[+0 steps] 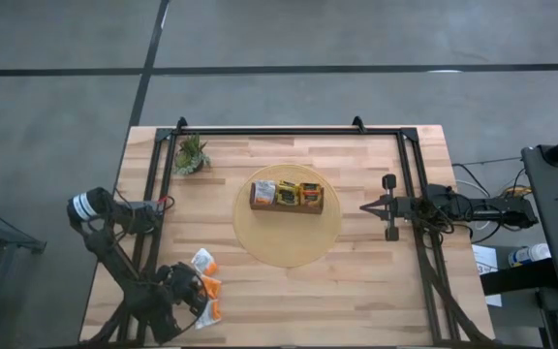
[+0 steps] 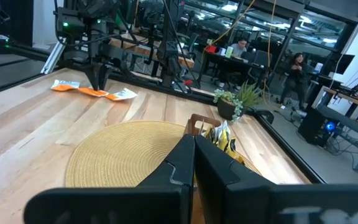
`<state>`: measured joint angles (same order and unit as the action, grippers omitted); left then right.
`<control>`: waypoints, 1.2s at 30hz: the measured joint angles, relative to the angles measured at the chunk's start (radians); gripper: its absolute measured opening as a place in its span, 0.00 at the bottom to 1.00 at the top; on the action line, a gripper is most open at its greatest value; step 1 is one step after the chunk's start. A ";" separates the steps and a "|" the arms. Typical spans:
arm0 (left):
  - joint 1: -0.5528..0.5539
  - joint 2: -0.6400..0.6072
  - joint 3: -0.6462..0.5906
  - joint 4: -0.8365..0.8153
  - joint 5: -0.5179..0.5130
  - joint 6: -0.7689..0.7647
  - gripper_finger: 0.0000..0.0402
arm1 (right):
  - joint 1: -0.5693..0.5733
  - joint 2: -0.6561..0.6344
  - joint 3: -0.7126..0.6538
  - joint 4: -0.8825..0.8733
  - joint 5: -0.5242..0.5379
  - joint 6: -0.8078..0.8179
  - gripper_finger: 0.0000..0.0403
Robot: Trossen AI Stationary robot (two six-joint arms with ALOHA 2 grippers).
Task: Pick & Place Tea
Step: Put the white tea bag into the left section of the wooden organizer
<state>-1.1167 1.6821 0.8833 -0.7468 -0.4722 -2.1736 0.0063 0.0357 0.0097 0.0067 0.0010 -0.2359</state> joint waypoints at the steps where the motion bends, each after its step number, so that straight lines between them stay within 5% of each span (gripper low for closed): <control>1: 0.001 0.000 0.000 0.001 0.001 0.006 0.22 | 0.000 0.000 0.000 0.000 0.000 0.000 0.02; 10: 0.021 -0.001 -0.001 0.001 0.010 0.081 0.02 | 0.000 0.000 0.000 0.000 0.000 0.000 0.02; 21: 0.090 0.000 0.000 -0.007 -0.045 0.220 0.00 | 0.000 0.000 0.000 0.000 0.000 0.000 0.02; 36: 0.305 0.000 0.128 -0.047 -0.175 0.810 0.00 | 0.000 0.000 0.000 0.000 0.000 0.000 0.02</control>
<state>-0.8118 1.6817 1.0111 -0.7939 -0.6474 -1.3634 0.0061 0.0356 0.0097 0.0063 0.0010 -0.2359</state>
